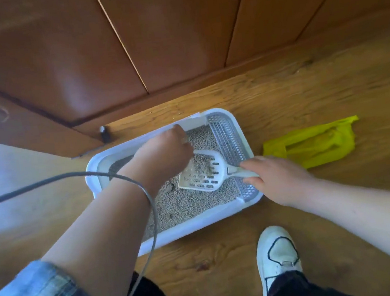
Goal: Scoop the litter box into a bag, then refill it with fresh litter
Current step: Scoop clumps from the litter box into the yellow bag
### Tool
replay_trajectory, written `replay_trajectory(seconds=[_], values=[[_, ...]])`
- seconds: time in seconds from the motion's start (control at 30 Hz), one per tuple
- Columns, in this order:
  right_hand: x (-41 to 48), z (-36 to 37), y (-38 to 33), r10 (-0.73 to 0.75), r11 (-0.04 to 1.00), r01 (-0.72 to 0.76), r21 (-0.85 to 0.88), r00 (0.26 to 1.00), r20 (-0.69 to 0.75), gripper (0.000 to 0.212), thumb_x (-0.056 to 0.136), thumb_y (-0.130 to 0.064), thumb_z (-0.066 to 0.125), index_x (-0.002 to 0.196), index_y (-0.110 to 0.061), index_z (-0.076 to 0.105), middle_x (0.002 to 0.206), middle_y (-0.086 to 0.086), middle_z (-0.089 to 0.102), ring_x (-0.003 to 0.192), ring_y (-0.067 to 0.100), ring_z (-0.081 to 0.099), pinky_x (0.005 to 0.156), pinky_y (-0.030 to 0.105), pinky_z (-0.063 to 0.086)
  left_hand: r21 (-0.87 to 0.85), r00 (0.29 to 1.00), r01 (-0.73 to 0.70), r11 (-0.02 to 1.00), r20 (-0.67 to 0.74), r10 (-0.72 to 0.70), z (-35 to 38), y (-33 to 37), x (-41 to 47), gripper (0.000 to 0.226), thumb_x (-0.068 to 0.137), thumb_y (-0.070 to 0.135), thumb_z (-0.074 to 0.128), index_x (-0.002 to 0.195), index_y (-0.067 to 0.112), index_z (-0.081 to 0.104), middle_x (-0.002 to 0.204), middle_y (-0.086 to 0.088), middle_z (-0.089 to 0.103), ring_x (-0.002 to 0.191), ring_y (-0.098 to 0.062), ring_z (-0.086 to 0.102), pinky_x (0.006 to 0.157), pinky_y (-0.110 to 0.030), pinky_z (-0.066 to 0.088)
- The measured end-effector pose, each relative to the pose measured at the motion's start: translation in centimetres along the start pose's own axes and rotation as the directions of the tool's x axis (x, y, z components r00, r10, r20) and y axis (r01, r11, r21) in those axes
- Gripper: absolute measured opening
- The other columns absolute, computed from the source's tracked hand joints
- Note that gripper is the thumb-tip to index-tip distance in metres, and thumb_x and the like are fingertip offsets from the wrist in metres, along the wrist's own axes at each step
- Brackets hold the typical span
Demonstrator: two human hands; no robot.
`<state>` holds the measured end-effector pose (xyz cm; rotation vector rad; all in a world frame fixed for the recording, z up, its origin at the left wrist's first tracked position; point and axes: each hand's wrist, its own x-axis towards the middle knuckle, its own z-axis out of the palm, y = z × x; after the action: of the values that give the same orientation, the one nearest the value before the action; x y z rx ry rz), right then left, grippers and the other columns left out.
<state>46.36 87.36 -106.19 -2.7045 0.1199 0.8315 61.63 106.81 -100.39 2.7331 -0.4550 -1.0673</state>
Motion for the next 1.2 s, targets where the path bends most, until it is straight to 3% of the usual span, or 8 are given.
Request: replay_trajectory(seconds=[0.1,0.23,0.47,0.63,0.73,0.83,1.03,1.2], values=[[0.2,-0.1,-0.5,-0.044,0.999,0.044,0.003,0.999,-0.003,0.039,0.103,-0.042,0.041,0.140,-0.031,0.043,0.134,-0.009,0.054,0.119,0.018,0.053,0.089,0.037,0.048,0.150,0.997,0.044,0.988,-0.076,-0.032,0.3,-0.2,-2.6,0.033,0.097,0.028,0.041,0.128,0.020,0.047,0.120,-0.001,0.065,0.105,-0.027,0.061,0.063,-0.029,0.039],[1.0,0.3,-0.7,-0.073,0.997,0.070,-0.037,0.992,-0.103,0.037,0.102,-0.042,0.042,0.137,-0.031,0.046,0.131,-0.009,0.056,0.117,0.018,0.054,0.088,0.036,0.049,0.114,0.999,0.023,0.993,-0.048,-0.018,1.5,-0.5,-2.5,0.041,0.094,0.027,0.042,0.135,0.025,0.042,0.125,-0.003,0.063,0.101,-0.025,0.061,0.075,-0.032,0.045],[0.6,1.3,0.1,-0.060,0.997,0.066,0.050,0.992,-0.112,0.037,0.099,-0.040,0.048,0.135,-0.031,0.052,0.121,-0.009,0.060,0.111,0.019,0.056,0.079,0.036,0.051,0.136,0.996,0.083,0.987,-0.049,-0.077,3.1,-3.8,-3.0,0.055,0.094,0.034,0.049,0.147,0.028,0.033,0.144,-0.007,0.049,0.128,-0.029,0.050,0.100,-0.041,0.045],[-0.8,-0.8,0.3,-0.004,0.996,0.014,0.090,0.994,-0.112,0.033,0.099,-0.043,0.050,0.131,-0.034,0.054,0.121,-0.012,0.059,0.110,0.016,0.057,0.076,0.032,0.046,0.064,0.994,0.064,0.996,-0.096,-0.057,2.7,-2.4,-3.1,0.052,0.093,0.029,0.048,0.143,0.023,0.036,0.137,-0.007,0.053,0.116,-0.028,0.056,0.088,-0.038,0.047],[-2.4,-2.3,1.9,0.066,0.992,-0.047,0.121,0.985,-0.159,0.026,0.098,-0.044,0.049,0.123,-0.039,0.055,0.112,-0.014,0.059,0.103,0.016,0.059,0.073,0.035,0.050,-0.047,0.993,-0.059,0.997,-0.108,0.054,3.2,0.8,-2.3,0.051,0.091,0.025,0.045,0.141,0.028,0.033,0.126,-0.003,0.056,0.092,-0.023,0.062,0.069,-0.037,0.054],[-4.6,-3.0,5.0,0.195,0.976,-0.170,0.133,0.957,-0.212,0.030,0.096,-0.045,0.051,0.124,-0.037,0.056,0.116,-0.012,0.060,0.106,0.019,0.061,0.078,0.040,0.053,-0.109,0.982,-0.179,0.978,-0.080,0.171,4.7,4.1,-1.1,0.055,0.087,0.026,0.043,0.140,0.034,0.030,0.127,0.001,0.053,0.102,-0.027,0.060,0.076,-0.046,0.057],[-12.4,-3.9,12.2,0.449,0.894,-0.433,0.116,0.865,-0.224,0.022,0.094,-0.040,0.056,0.115,-0.038,0.062,0.109,-0.012,0.063,0.105,0.025,0.062,0.074,0.036,0.051,-0.106,0.973,-0.224,0.969,0.025,0.227,8.3,10.7,0.2,0.050,0.090,0.022,0.046,0.138,0.017,0.036,0.129,-0.014,0.051,0.113,-0.036,0.055,0.087,-0.042,0.048],[-15.0,-2.9,16.6,0.567,0.811,-0.579,-0.082,0.813,-0.133,0.020,0.095,-0.047,0.045,0.108,-0.035,0.056,0.102,-0.011,0.059,0.100,0.017,0.061,0.066,0.030,0.045,-0.048,0.962,-0.251,0.967,0.094,0.255,9.8,13.1,0.7,0.042,0.093,0.027,0.046,0.133,0.017,0.041,0.129,-0.013,0.052,0.116,-0.036,0.053,0.090,-0.041,0.045]])
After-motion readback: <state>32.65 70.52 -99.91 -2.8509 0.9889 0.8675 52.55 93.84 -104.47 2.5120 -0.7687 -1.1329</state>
